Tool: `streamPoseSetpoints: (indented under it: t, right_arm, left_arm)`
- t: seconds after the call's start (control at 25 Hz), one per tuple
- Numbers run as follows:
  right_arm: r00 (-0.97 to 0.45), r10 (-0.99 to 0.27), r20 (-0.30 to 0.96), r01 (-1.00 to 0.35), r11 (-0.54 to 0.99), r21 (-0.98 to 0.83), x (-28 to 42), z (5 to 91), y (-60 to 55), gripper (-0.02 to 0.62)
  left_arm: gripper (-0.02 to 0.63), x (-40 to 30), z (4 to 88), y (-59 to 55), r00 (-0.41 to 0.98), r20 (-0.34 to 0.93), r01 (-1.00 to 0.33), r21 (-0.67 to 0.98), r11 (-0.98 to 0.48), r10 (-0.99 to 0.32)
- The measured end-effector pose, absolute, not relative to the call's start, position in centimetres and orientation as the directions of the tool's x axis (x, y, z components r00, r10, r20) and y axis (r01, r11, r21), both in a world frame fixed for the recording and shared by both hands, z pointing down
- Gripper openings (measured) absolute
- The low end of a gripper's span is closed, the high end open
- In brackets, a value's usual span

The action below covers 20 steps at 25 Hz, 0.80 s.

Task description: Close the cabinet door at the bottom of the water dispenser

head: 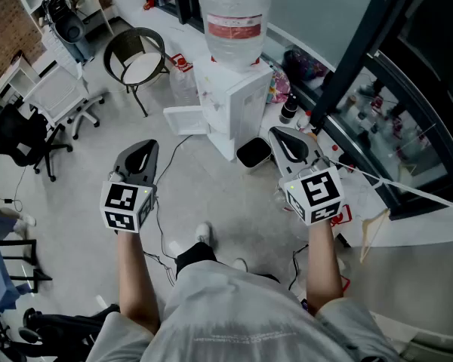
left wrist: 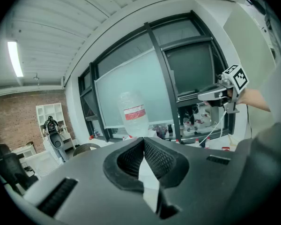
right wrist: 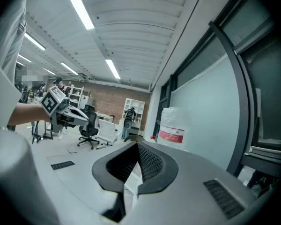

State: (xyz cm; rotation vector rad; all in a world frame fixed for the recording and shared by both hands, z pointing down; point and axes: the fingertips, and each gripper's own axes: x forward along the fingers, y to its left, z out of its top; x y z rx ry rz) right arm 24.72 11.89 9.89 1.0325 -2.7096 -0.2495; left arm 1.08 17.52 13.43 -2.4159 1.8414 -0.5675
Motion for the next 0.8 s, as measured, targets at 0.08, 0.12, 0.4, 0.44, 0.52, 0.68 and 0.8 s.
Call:
streamPoseSetpoints:
  t: [0.08, 0.12, 0.4, 0.44, 0.52, 0.68, 0.8]
  right_arm:
    - [-0.734, -0.662, 0.15, -0.618, 0.744, 0.256, 25.2, 9.4, 14.1, 0.027]
    - [-0.738, -0.658, 0.148, -0.613, 0.746, 0.261, 25.5, 9.1, 15.1, 0.028]
    - [-0.773, -0.622, 0.122, -0.584, 0.774, 0.244, 24.8, 8.1, 19.3, 0.028]
    - [-0.779, -0.615, 0.119, -0.579, 0.78, 0.24, 24.6, 8.2, 19.5, 0.028]
    - [-0.79, -0.603, 0.111, -0.568, 0.788, 0.238, 24.2, 8.1, 19.8, 0.028]
    - [-0.803, -0.588, 0.096, -0.557, 0.799, 0.227, 22.7, 8.0, 19.0, 0.028]
    - [-0.812, -0.574, 0.107, -0.535, 0.804, 0.258, 20.7, 8.3, 17.7, 0.029]
  left_arm:
    - [0.018, 2.0, 13.2, 20.3, 0.218, 0.267, -0.921, -0.262, -0.289, -0.939]
    - [0.018, 2.3, 13.0, 21.6, 0.216, 0.269, -0.922, -0.259, -0.287, -0.939]
    - [0.018, 2.6, 11.7, 26.9, 0.18, 0.27, -0.933, -0.258, -0.252, -0.946]
    - [0.018, 2.5, 11.6, 27.3, 0.175, 0.266, -0.935, -0.257, -0.244, -0.948]
    - [0.018, 2.3, 11.7, 27.8, 0.163, 0.255, -0.94, -0.254, -0.229, -0.953]
    - [0.018, 1.3, 11.7, 27.9, 0.146, 0.237, -0.943, -0.259, -0.208, -0.96]
    - [0.018, -0.6, 11.5, 26.9, 0.117, 0.212, -0.952, -0.254, -0.17, -0.97]
